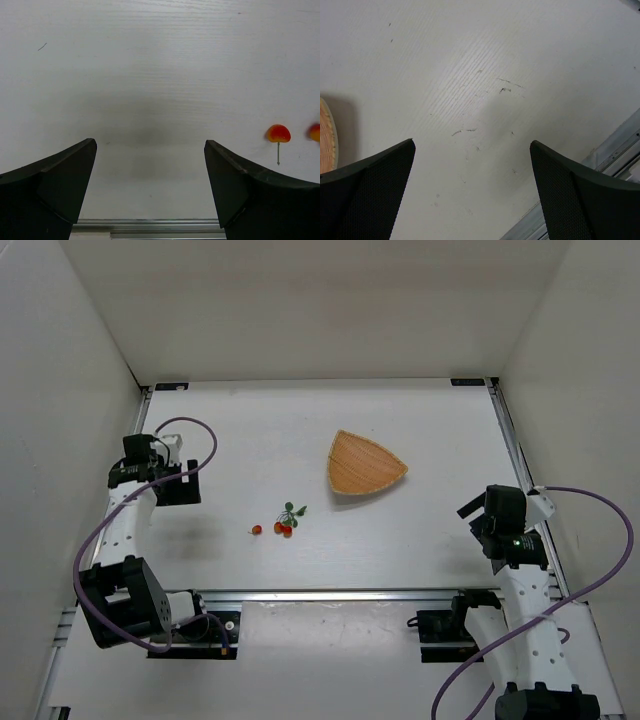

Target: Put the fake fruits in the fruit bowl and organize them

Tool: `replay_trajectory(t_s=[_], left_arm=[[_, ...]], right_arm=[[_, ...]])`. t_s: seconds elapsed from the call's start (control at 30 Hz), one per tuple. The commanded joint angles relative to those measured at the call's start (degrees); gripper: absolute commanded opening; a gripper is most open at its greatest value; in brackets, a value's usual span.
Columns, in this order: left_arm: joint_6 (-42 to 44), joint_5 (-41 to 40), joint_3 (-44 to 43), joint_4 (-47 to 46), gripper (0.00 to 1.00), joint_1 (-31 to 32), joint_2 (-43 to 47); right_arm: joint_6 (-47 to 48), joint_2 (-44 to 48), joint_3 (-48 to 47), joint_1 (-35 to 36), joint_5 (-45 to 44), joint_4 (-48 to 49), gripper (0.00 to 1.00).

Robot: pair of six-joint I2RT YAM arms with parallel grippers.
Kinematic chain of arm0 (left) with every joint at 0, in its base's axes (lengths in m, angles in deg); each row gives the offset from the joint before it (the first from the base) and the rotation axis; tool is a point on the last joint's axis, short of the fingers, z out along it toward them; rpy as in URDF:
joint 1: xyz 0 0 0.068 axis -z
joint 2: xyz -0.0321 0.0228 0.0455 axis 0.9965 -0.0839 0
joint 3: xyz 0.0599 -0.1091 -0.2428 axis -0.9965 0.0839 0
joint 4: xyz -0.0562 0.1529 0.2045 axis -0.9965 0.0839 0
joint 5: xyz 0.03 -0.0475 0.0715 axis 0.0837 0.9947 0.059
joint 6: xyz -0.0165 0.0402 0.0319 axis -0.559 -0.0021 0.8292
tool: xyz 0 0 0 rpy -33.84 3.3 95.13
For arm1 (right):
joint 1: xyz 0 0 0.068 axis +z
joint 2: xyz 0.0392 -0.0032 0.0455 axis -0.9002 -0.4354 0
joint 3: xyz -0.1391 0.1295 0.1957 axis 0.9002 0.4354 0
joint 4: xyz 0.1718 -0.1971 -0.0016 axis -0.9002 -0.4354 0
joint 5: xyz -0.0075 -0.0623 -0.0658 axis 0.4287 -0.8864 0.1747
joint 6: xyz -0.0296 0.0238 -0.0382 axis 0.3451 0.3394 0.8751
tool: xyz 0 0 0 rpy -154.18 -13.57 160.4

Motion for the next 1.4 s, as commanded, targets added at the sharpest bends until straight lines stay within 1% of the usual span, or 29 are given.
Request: replay_trajectory(t_s=[0.0, 0.03, 0.07, 0.13, 0.17, 0.23, 0.27, 0.33, 0.37, 0.5, 0.57, 0.6, 0.77, 0.9, 0.93, 0.97, 1.0, 1.03, 1.17, 1.2, 1.27, 1.3, 1.37], left_arm=[[2.93, 5.57, 0.18, 0.68, 1.0, 0.35, 0.93], [4.5, 6.37, 0.18, 1.21, 1.0, 1.57, 1.45], [7.65, 6.38, 0.7, 2.0, 1.0, 5.85, 2.5], [10.66, 6.38, 1.85, 2.53, 1.0, 10.79, 4.69], [12.59, 4.03, 3.33, 2.53, 1.0, 16.38, 4.71], [13.65, -0.54, 4.83, 2.53, 1.0, 21.86, 5.32], [14.53, -6.4, 6.49, 2.53, 1.0, 27.11, 4.8], [15.07, -10.92, 7.91, 2.53, 1.0, 32.15, 4.18], [15.59, -13.37, 8.44, 2.53, 1.0, 36.7, 4.18], [15.59, -13.4, 8.97, 1.39, 1.0, 44.11, 0.93], [15.59, -13.4, 8.97, -0.18, 1.0, 45.18, -0.91], [15.59, -13.4, 8.36, -1.32, 1.0, 45.7, -3.18], [14.98, -8.92, 5.37, -3.88, 1.0, 46.32, -9.7], [14.36, -8.92, 2.99, -3.88, 0.89, 46.32, -15.24], [14.36, -8.92, 2.21, -4.41, 0.84, 46.32, -16.81], [14.36, -8.92, 1.68, -4.41, 0.81, 46.32, -17.52], [13.84, -8.92, 1.68, -4.41, 0.78, 46.32, -18.05], [13.84, -8.92, 0.98, -4.41, 0.73, 46.32, -18.58], [13.84, -9.53, 0.45, -4.41, 0.64, 46.32, -20.69], [13.84, -9.53, 0.45, -4.41, 0.59, 46.32, -20.69], [13.31, -9.53, 0.45, -4.41, 0.54, 45.8, -21.22], [13.31, -9.53, 0.45, -4.41, 0.48, 45.8, -21.74], [13.31, -9.53, 0.45, -4.41, 0.42, 45.27, -21.75]], right_arm=[[0.05, -0.62, 0.46, -0.08, -1.64, -0.35, 1.0], [0.58, -1.15, 0.46, -0.08, -1.12, -0.35, 1.0], [0.58, -1.15, 0.46, -0.08, -0.5, -0.35, 1.0], [1.1, -2.91, -0.16, -0.08, 0.11, -0.35, 1.0], [1.11, -3.52, -0.68, -0.08, 0.12, -0.35, 1.0], [1.11, -5.19, -1.21, -0.08, 1.87, 0.26, 1.0], [1.11, -5.72, -1.21, -0.08, 2.4, 1.05, 1.0], [1.11, -6.43, -1.21, -0.08, 3.27, 1.75, 1.0], [1.11, -6.95, -1.21, 0.62, 3.28, 2.37, 1.0], [0.5, -7.57, -1.21, 2.12, 3.29, 2.9, 1.0], [0.49, -7.57, -1.73, 3.69, 2.67, 2.9, 1.0], [0.49, -7.57, -1.74, 3.7, 1.88, 2.9, 1.0], [0.49, -7.57, -1.74, 4.93, 0.56, 2.38, 0.99], [0.49, -7.57, -2.27, 4.93, 0.03, 1.85, 0.99], [0.49, -7.57, -2.27, 4.93, -0.49, 1.85, 0.99], [0.49, -7.05, -2.27, 4.93, -0.5, 1.32, 0.99], [0.49, -7.04, -2.27, 4.93, -0.5, 1.32, 0.99], [0.49, -6.43, -1.66, 4.93, -0.5, 1.32, 0.99], [0.49, -5.9, -1.65, 4.93, -1.02, 0.79, 0.99], [0.49, -5.9, -1.65, 4.93, -1.02, 0.79, 0.99], [0.49, -5.9, -1.65, 4.93, -1.02, 0.79, 0.99], [0.49, -5.9, -1.65, 4.93, -1.55, 0.79, 0.99], [0.49, -5.9, -1.65, 4.93, -1.55, 0.79, 0.99]])
